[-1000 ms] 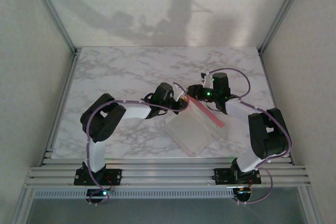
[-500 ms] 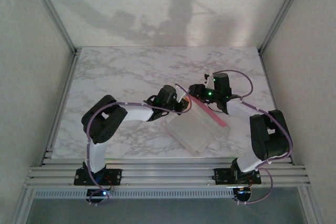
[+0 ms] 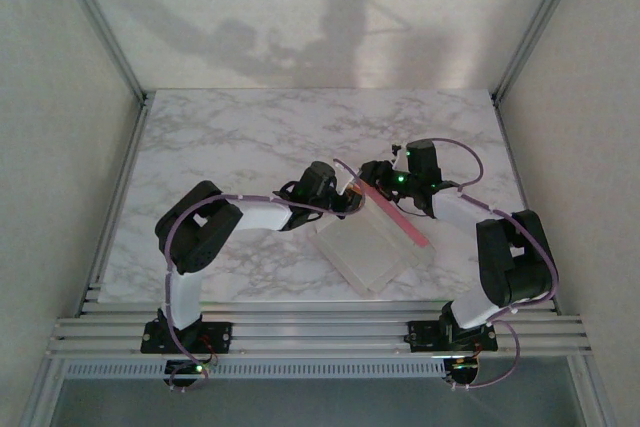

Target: Fold the paper box

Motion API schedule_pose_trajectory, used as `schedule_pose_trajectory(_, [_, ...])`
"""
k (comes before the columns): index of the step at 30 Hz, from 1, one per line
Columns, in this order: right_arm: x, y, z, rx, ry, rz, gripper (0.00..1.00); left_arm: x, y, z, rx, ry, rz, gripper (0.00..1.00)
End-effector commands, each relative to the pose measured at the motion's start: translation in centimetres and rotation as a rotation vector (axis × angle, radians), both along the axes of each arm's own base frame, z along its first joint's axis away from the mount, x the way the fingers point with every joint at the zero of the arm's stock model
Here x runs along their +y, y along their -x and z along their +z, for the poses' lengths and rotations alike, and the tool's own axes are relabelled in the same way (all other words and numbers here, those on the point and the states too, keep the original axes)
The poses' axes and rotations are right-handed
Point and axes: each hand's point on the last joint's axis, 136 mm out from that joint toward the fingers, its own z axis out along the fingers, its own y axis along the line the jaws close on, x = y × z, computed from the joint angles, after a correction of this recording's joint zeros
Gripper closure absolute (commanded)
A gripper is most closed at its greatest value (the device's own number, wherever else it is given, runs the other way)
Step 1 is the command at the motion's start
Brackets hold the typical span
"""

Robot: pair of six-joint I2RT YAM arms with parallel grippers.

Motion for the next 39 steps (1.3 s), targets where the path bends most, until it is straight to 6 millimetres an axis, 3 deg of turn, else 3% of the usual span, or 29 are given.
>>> schedule_pose_trajectory(1, [1.0, 1.9, -0.7, 0.092, -0.039, 0.044, 0.51, -0.9, 0.1, -0.9, 0.015, -0.004, -0.022, 0.68])
schedule_pose_trajectory(6, [0.7, 1.9, -0.7, 0.112, -0.065, 0.028, 0.5, -1.1, 0.0, -1.3, 0.023, 0.001, -0.019, 0.67])
schedule_pose_trajectory(14, [0.8, 1.9, -0.6, 0.137, -0.104, 0.028, 0.35, -1.5, 0.0, -2.0, 0.036, 0.007, -0.022, 0.65])
schedule_pose_trajectory(28, [-0.2, 1.4, -1.1, 0.179, -0.168, -0.014, 0.2, -1.8, -0.2, -2.6, 0.043, -0.001, -0.007, 0.84])
schedule_pose_trajectory(30, [-0.3, 1.3, -1.2, 0.188, -0.179, -0.019, 0.19, -2.1, 0.1, -2.4, 0.049, 0.014, -0.028, 0.8])
schedule_pose_trajectory(32, [-0.4, 1.1, -1.2, 0.19, -0.191, -0.023, 0.15, -2.6, 0.6, -2.3, 0.06, 0.041, -0.066, 0.68])
schedule_pose_trajectory(39, [-1.1, 0.4, -1.4, 0.199, -0.211, -0.001, 0.15, -3.2, 0.8, -2.6, 0.066, 0.029, -0.115, 0.66])
